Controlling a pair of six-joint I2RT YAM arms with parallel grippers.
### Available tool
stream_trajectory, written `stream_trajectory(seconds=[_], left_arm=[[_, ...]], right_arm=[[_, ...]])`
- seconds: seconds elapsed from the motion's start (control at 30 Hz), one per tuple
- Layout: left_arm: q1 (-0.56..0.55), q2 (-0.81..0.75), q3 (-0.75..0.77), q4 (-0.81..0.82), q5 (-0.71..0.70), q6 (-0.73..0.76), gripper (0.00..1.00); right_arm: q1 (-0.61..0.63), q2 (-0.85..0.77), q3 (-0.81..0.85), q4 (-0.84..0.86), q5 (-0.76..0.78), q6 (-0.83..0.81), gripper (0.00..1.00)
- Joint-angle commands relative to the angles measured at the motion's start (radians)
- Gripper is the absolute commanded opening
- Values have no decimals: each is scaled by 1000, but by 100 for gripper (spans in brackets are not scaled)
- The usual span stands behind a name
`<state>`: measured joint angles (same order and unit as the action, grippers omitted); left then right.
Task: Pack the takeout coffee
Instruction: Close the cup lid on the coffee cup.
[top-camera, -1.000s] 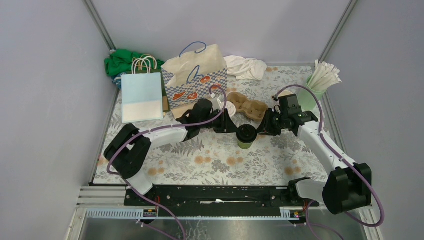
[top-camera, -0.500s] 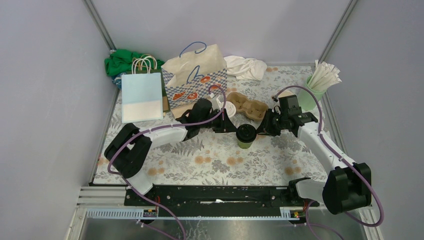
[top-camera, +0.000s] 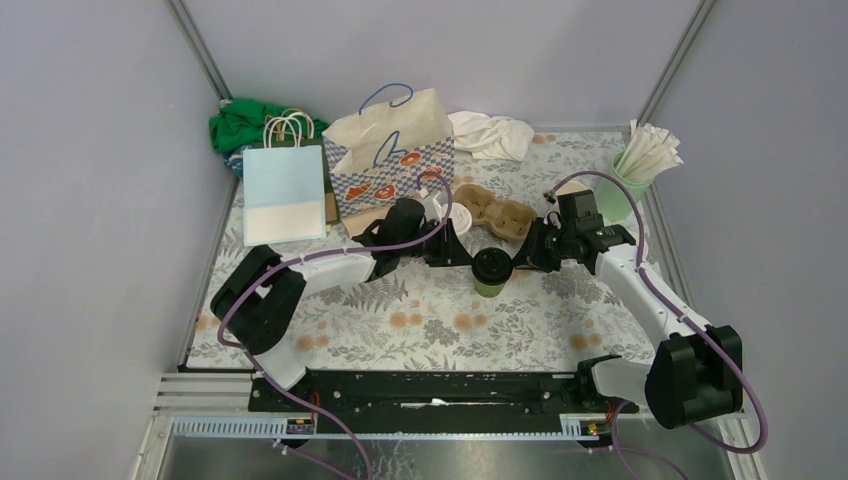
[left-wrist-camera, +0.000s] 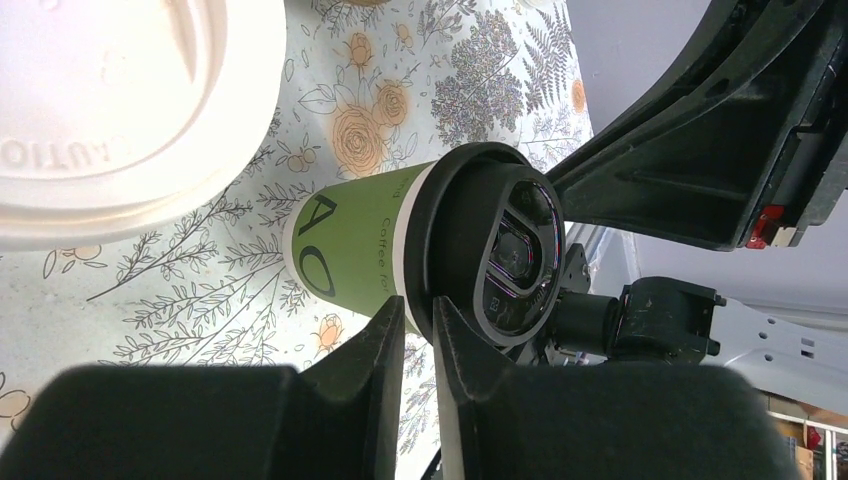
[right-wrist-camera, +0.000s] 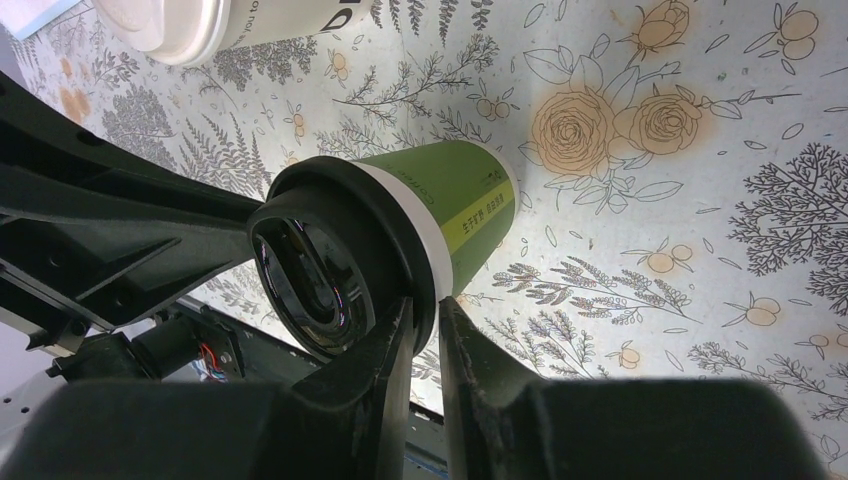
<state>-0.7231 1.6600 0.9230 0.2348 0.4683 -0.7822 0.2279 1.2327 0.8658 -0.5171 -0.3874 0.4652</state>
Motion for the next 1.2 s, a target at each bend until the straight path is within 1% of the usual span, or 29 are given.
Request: stream_trajectory(seconds=[0.0, 0.27, 0.47, 0.6, 0.77, 0.87, 1.0, 1.17], left_arm=[[5, 25, 25, 38, 12, 12, 21], [5, 40, 38, 20, 10, 29, 14], [4, 47, 49, -5, 2, 45, 13], [-1, 48, 58, -25, -6, 57, 12], [-10, 49, 74, -44, -17, 67, 12], [-12, 49, 83, -56, -23, 73, 12], [-13, 48, 85, -63, -28, 78, 12], [-13, 48, 80, -65, -30, 80, 12]], right_arm=[[-4, -1, -23, -6, -10, -16, 21], [-4, -12, -70, 11, -8, -10, 15], [-5, -21, -103, 14, -7, -9, 14], [-4, -26, -118, 5, 5, -14, 16], [-4, -33, -100, -25, 22, -27, 24], [-4, -32, -83, -35, 23, -29, 25], [-4, -25, -97, -10, 8, -19, 26], [-4, -16, -156, 68, -36, 18, 24]])
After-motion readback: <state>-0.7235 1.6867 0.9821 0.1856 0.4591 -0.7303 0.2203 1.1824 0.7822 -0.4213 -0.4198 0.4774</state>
